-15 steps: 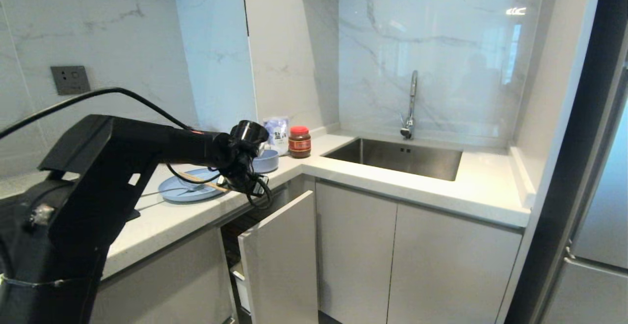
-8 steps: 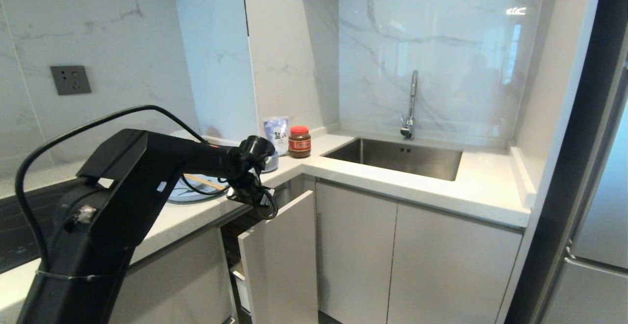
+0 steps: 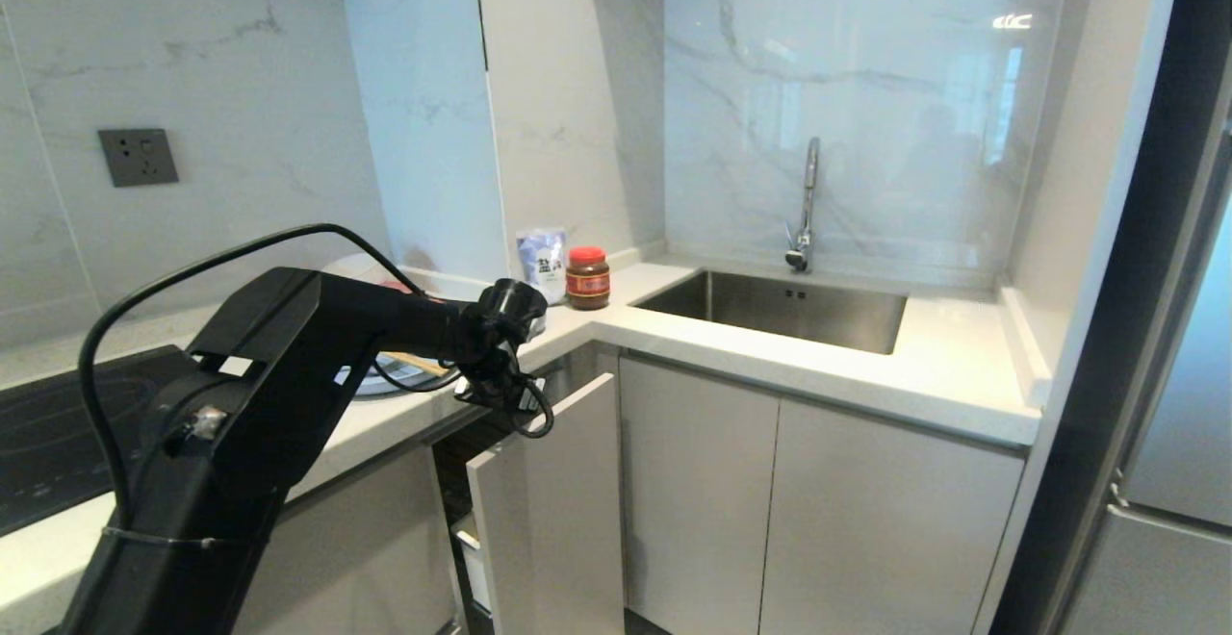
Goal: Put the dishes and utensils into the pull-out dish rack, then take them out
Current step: Open the cupboard
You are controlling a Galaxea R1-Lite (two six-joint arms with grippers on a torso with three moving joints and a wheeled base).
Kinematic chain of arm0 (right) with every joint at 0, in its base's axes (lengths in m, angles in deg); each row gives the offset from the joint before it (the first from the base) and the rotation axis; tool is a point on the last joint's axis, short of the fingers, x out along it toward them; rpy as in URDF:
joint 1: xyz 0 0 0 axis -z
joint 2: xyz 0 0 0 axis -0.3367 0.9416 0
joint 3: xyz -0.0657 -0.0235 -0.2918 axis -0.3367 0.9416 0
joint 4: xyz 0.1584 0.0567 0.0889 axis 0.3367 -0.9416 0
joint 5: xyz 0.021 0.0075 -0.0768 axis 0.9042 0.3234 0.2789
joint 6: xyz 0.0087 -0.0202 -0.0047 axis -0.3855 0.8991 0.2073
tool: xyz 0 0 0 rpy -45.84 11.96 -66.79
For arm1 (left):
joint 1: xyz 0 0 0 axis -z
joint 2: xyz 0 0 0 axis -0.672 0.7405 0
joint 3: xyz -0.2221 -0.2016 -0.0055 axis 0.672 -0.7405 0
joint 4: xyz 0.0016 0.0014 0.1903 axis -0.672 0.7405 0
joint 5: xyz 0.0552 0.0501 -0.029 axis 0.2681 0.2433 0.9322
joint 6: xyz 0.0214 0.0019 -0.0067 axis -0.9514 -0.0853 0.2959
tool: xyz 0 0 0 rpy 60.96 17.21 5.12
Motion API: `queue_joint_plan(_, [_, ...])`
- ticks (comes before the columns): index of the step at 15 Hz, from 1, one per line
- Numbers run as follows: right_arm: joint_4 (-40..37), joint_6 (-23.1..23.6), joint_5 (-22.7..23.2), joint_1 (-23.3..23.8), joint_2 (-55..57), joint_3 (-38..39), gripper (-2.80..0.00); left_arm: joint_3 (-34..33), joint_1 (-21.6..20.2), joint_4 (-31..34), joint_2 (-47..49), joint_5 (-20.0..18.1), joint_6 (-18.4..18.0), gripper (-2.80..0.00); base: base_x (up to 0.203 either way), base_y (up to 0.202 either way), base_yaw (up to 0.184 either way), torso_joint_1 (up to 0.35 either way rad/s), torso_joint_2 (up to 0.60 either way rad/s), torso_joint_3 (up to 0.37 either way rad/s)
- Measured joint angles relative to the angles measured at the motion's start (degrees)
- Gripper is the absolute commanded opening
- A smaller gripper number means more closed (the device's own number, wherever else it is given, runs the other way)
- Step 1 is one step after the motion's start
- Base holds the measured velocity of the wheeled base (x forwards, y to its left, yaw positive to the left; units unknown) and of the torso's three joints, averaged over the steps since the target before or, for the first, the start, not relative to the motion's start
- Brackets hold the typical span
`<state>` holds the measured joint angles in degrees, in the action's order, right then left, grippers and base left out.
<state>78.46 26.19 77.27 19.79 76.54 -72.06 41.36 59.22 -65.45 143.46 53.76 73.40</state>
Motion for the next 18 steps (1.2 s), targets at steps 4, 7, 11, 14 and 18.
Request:
queue_joint_plan(4, [0.0, 0.0, 0.0, 0.0, 0.0, 0.0, -2.8, -0.4, 0.4, -1.3, 0.8, 0.0, 1.2, -2.8, 0.0, 0.0, 0.0, 0.0, 0.0, 0.0])
queue_joint_plan(7, [0.0, 0.0, 0.0, 0.0, 0.0, 0.0, -2.8, -1.5, 0.8, -3.3, 1.1, -0.1, 2.0, -2.8, 0.0, 0.0, 0.0, 0.0, 0.0, 0.0])
queue_joint_plan(11, [0.0, 0.0, 0.0, 0.0, 0.0, 0.0, -2.8, -2.7, 1.3, -4.7, 1.5, -0.1, 2.1, -2.8, 0.0, 0.0, 0.0, 0.0, 0.0, 0.0])
queue_joint_plan(14, [0.0, 0.0, 0.0, 0.0, 0.0, 0.0, -2.8, -3.3, 1.8, -5.0, 1.7, -0.1, 2.1, -2.8, 0.0, 0.0, 0.0, 0.0, 0.0, 0.0])
queue_joint_plan(18, [0.0, 0.0, 0.0, 0.0, 0.0, 0.0, -2.8, -3.8, 2.7, -5.0, 1.7, 0.0, 2.1, -2.8, 0.0, 0.0, 0.0, 0.0, 0.0, 0.0])
